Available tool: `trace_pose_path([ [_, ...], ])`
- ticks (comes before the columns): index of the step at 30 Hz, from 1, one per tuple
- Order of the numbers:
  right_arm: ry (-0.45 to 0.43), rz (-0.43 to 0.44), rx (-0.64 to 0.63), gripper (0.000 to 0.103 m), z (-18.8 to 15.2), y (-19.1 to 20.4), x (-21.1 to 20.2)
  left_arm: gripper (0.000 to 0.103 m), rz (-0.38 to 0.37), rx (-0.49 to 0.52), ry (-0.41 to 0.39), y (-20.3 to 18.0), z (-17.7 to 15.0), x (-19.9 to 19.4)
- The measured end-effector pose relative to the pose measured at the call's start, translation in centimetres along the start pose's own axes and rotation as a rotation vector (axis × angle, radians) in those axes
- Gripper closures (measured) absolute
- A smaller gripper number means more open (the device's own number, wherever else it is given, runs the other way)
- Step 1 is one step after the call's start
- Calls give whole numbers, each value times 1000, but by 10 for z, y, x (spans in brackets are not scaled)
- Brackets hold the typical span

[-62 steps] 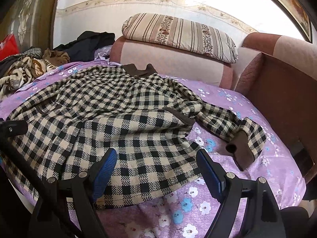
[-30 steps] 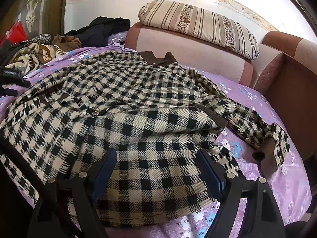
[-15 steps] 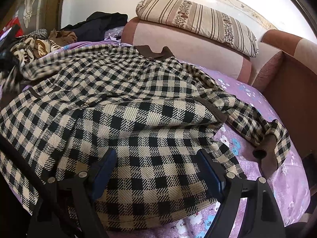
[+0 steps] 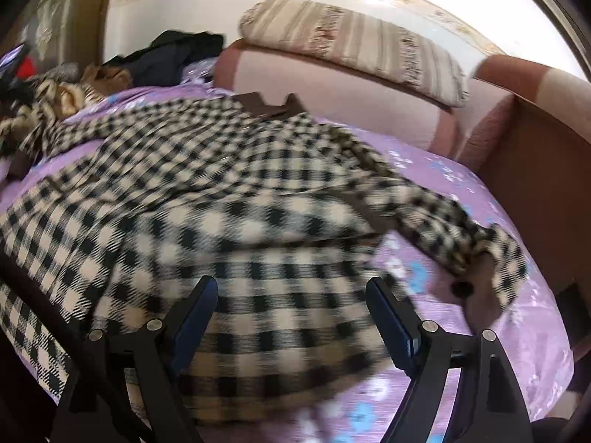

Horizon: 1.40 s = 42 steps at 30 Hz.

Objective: Fold large clothes

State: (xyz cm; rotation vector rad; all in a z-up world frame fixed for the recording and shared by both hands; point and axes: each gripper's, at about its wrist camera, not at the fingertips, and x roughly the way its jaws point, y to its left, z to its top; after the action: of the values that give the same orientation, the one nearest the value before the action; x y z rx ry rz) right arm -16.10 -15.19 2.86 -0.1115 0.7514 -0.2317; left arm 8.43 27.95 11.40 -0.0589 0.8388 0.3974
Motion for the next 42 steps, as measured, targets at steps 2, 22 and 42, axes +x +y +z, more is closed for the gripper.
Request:
trace_pose_path([
  [2, 17, -12, 55, 17, 0, -19, -2, 44, -73, 49, 2, -4, -24, -21],
  [22, 222, 248, 436, 83, -24, -96, 39, 90, -553, 286, 252, -100, -216, -93],
  [42, 350, 425, 531, 97, -108, -113, -68, 100, -499, 173, 149, -3, -230, -164],
])
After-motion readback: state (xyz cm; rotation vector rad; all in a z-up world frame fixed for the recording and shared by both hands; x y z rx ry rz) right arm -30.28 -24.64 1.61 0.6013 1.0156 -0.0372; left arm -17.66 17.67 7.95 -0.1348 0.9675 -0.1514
